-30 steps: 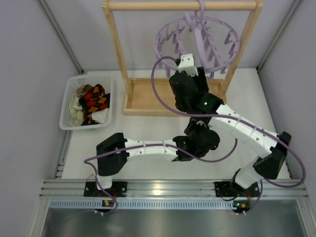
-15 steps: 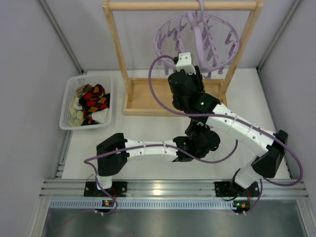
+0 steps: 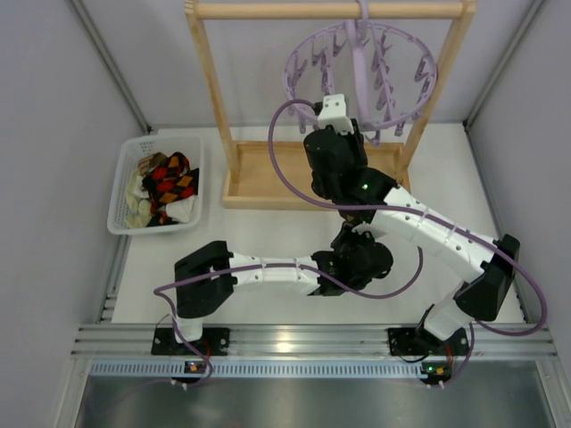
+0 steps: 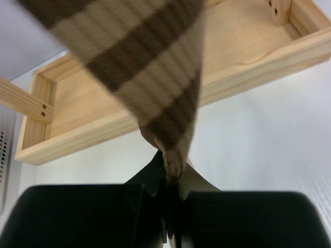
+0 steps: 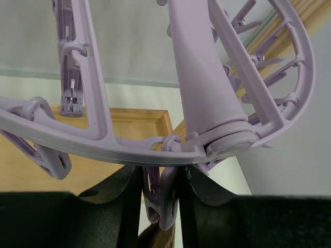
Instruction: Remove the socks clipped to the hanger
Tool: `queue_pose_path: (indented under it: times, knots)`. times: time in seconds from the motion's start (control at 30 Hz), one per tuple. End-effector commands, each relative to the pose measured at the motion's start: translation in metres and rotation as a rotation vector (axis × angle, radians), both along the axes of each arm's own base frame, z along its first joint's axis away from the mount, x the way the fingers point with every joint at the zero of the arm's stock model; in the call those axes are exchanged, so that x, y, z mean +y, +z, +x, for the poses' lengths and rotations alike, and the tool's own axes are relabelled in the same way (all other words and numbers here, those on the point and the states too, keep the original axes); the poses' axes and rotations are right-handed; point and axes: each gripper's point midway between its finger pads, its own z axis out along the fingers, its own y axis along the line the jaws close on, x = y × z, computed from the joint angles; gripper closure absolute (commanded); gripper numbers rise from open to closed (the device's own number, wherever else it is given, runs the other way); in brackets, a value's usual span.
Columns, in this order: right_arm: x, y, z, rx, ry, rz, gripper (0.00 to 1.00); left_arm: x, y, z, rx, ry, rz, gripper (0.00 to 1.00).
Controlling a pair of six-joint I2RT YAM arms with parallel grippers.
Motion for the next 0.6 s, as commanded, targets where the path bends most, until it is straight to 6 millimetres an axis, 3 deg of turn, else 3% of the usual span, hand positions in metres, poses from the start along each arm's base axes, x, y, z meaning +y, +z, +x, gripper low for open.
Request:
queue_pose_path:
  times: [0.0, 0.1, 0.17, 0.3, 0.33, 0.43, 0.57]
  knots:
    - [-0.002, 0.017, 0.002, -0.052, -0.003, 0.087, 0.83, 0.005, -0.005, -0.005, 0.023, -0.006, -0.072, 1.0]
    - [-0.003, 0.018, 0.001, -0.055, -0.001, 0.094, 0.83, 0.019, -0.016, -0.005, 0.05, 0.001, -0.085, 1.0]
    - [-0.003, 0.018, 0.001, -0.053, 0.006, 0.099, 0.82, 0.03, -0.009, -0.003, 0.039, 0.026, -0.102, 1.0]
    - [-0.001, 0.016, -0.001, -0.041, 0.032, 0.12, 0.68, 0.057, -0.003, -0.005, 0.035, 0.051, -0.083, 1.0]
    - [0.002, 0.017, -0.002, -0.04, 0.051, 0.139, 0.58, 0.063, 0.009, -0.007, 0.029, 0.051, -0.117, 1.0]
    - [0.005, 0.015, -0.006, -0.016, 0.103, 0.189, 0.48, 0.087, 0.007, -0.005, 0.044, 0.068, -0.13, 1.0]
    - [0.013, 0.014, -0.016, 0.025, 0.218, 0.238, 0.38, 0.129, 0.023, -0.003, 0.047, 0.105, -0.176, 1.0]
